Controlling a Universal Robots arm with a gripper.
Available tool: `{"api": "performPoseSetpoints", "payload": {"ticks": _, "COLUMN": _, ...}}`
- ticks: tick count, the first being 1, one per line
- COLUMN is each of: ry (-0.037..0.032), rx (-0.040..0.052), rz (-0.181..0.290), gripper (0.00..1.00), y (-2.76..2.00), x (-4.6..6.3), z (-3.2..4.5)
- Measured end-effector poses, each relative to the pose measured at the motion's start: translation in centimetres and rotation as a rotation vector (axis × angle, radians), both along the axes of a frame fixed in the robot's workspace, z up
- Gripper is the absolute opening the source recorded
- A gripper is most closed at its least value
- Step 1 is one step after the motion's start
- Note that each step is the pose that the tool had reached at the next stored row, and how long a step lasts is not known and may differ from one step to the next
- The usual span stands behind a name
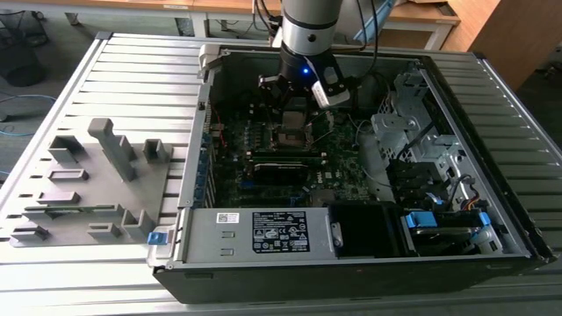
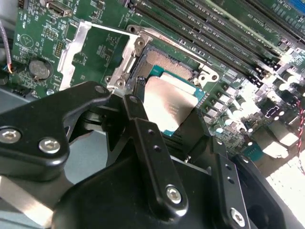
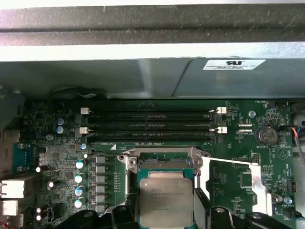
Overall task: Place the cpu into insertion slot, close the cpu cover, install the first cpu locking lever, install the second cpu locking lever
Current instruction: 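Place the cpu into insertion slot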
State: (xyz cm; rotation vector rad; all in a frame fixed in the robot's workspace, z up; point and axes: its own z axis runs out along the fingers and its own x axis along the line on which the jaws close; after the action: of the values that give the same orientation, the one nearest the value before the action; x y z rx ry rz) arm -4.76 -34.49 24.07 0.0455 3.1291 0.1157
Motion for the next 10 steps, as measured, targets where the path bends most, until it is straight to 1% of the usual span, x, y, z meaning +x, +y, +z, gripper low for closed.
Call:
{"api": "performPoseSetpoints", "payload": {"ticks": 3, "ry": 0.0001, "rx": -0.0001, "rz": -0.045, "gripper": 0.54, "y": 0.00, "x": 0.00, "z": -0.09}}
{"api": "performPoseSetpoints", "payload": {"ticks": 10, "ry": 0.0002, "rx": -0.0002, "rz": -0.172, "gripper": 0.54, "y": 0.00, "x": 0.00, "z": -0.37}}
